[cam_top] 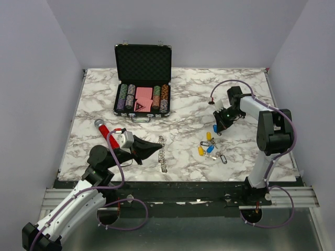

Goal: Put the keys on the keyring

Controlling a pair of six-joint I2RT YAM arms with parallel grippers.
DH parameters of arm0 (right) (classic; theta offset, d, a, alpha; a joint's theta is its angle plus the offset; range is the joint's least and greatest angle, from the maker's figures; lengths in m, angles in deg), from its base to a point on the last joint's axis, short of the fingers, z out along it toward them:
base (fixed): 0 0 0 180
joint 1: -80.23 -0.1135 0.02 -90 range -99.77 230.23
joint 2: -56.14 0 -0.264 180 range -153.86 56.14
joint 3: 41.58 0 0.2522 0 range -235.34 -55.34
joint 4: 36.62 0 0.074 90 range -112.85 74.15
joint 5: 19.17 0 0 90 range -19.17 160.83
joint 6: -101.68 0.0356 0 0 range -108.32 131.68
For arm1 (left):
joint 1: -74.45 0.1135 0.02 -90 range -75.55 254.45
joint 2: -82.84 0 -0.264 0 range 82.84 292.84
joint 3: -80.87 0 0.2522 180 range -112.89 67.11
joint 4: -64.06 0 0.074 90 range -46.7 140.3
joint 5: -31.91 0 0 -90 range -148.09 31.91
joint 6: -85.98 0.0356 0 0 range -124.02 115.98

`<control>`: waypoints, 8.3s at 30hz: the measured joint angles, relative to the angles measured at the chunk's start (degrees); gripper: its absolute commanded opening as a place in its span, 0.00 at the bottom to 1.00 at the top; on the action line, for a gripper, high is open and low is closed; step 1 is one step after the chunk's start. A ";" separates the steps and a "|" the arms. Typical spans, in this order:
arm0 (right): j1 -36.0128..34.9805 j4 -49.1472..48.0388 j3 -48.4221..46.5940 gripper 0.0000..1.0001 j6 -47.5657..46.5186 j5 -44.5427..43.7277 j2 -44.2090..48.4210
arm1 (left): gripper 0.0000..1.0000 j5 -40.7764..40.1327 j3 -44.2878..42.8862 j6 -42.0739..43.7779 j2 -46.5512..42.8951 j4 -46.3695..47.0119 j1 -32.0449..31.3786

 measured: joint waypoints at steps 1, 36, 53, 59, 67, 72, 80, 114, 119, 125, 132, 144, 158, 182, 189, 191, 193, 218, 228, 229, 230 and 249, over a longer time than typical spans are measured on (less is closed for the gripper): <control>0.00 0.09 0.00 0.01 -0.11 0.04 0.00 | 0.00 0.00 0.00 0.00 0.00 0.00 0.00; -0.13 26.27 -22.03 0.01 -41.51 40.63 20.46 | 0.00 2.27 -4.90 5.62 1.84 5.14 0.00; -17.99 30.93 -21.59 0.01 -57.29 41.68 25.66 | 0.00 5.73 -6.58 12.31 10.80 14.45 -0.11; -24.61 31.15 -20.98 0.01 -56.98 41.42 25.53 | 0.00 5.66 -6.56 14.93 11.30 15.39 -0.24; -29.03 31.10 -20.94 0.01 -51.87 40.15 24.24 | 0.00 5.60 -6.45 16.48 13.14 16.61 -2.23; -30.53 27.65 -20.94 0.01 -40.59 38.51 23.71 | 0.00 5.16 -6.45 17.09 15.37 16.72 -4.02; -31.80 21.22 -20.94 0.01 -28.41 35.52 23.69 | 0.00 3.69 -6.43 16.98 15.91 16.35 -4.61; -35.87 7.48 -18.03 0.01 -6.27 29.11 23.71 | 0.00 -9.66 1.55 -7.89 11.98 24.20 -4.59; -36.13 6.14 -18.03 0.01 -4.52 29.05 23.71 | 0.00 -9.99 1.99 -8.35 12.04 24.59 -4.59; -36.39 5.29 -18.05 0.01 -3.37 29.05 23.71 | 0.00 -10.25 2.29 -8.55 12.04 24.63 -4.59; -36.79 4.98 -18.05 0.01 -2.91 29.05 23.71 | 0.00 -10.29 2.58 -8.74 12.17 24.87 -4.59; -37.24 3.80 -18.03 0.01 -1.42 28.11 23.71 | 0.00 -10.51 3.04 -9.11 12.31 25.59 -4.59; -37.31 3.21 -17.25 0.01 -0.74 26.80 23.71 | 0.00 -10.95 3.45 -9.22 12.31 25.64 -4.59; -37.64 2.45 -16.76 0.01 0.31 25.33 23.71 | 0.00 -11.04 3.98 -10.29 13.29 27.26 -4.48; -37.83 2.36 -16.76 0.01 0.57 25.33 23.71 | 0.00 -10.99 4.44 -10.45 13.31 28.24 -4.48; -37.86 2.32 -16.76 0.01 0.85 25.31 23.71 | 0.00 -10.99 4.48 -10.45 13.33 28.44 -4.48; -38.03 2.01 -16.76 0.01 1.29 25.33 23.69 | 0.00 -10.93 4.48 -10.45 13.44 28.76 -4.48; -38.38 0.72 -16.74 0.01 3.39 25.33 23.69 | 0.00 -10.19 2.80 -7.28 11.61 22.88 -4.48; -38.38 0.68 -16.17 0.01 3.52 25.33 23.69 | 0.00 -9.49 1.84 -5.49 11.30 19.43 -4.48; -38.38 0.68 -16.13 0.01 3.52 25.33 23.67 | 0.00 -9.46 1.81 -5.44 11.30 19.30 -4.48; -38.38 0.68 -16.11 0.01 3.52 25.33 23.65 | 0.00 -9.38 1.79 -5.42 11.30 19.17 -4.48; -38.71 -0.13 -14.93 0.01 3.23 25.33 23.45 | 0.00 -8.48 1.68 -5.44 11.78 17.18 -4.15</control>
